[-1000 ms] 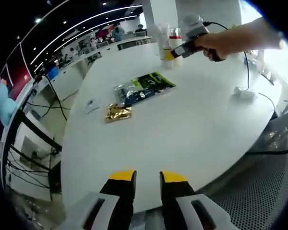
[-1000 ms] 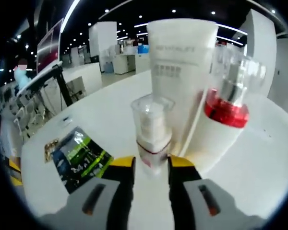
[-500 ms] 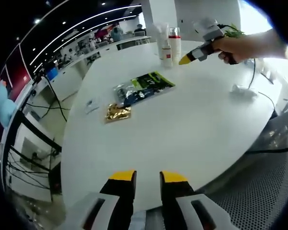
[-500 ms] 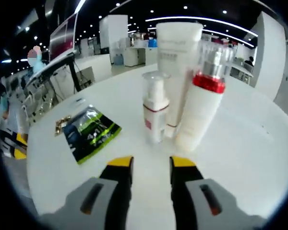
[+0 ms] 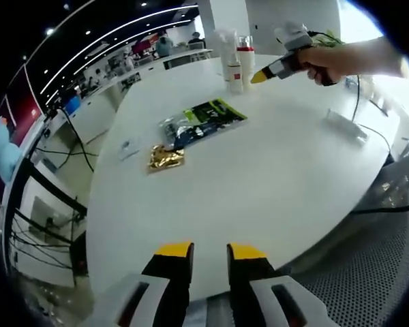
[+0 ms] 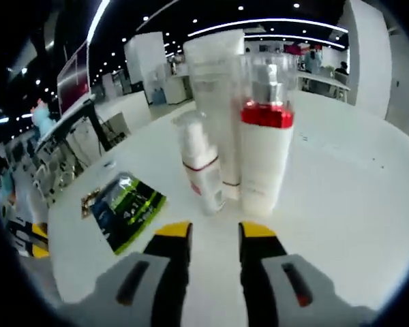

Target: Arrange the skincare products in the storage area until every visible bottle or jar stands upright without overlapping.

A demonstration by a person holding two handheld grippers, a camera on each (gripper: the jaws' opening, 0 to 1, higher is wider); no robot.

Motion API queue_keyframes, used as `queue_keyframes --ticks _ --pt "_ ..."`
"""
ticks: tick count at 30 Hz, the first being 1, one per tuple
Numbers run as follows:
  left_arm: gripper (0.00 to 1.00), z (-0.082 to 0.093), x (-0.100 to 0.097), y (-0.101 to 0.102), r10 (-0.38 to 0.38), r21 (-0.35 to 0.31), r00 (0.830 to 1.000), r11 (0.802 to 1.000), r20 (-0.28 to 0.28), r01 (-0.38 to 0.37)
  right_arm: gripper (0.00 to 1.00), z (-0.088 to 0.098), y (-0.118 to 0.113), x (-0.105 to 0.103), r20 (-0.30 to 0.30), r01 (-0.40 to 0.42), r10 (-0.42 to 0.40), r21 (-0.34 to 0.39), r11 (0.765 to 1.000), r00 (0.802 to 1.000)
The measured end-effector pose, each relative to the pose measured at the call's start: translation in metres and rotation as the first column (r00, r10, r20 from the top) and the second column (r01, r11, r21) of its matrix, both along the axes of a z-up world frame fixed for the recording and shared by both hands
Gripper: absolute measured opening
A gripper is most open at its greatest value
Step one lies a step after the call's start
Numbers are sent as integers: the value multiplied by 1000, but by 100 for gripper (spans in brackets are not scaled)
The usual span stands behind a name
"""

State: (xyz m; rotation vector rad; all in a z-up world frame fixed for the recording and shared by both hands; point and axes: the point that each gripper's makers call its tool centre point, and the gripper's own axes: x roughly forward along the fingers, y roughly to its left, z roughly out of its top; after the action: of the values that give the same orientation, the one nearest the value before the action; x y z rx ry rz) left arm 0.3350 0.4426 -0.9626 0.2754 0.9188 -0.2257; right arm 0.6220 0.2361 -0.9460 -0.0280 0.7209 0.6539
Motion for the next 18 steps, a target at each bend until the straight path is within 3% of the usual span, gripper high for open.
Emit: queue_keyframes --ticks 8,11,18 --pt "21 0 0 1 10 -4 1000 1000 -1 -10 23 -11 6 14 -55 55 -54 30 998 997" --pt "21 -1 0 1 8 -2 1000 1000 -6 -8 23 -13 7 15 -93 96 -89 76 992 992" --pt "21 -1 -1 1 7 -2 1000 1000 -10 -7 22 -13 3 20 -110 133 -122 102 986 986"
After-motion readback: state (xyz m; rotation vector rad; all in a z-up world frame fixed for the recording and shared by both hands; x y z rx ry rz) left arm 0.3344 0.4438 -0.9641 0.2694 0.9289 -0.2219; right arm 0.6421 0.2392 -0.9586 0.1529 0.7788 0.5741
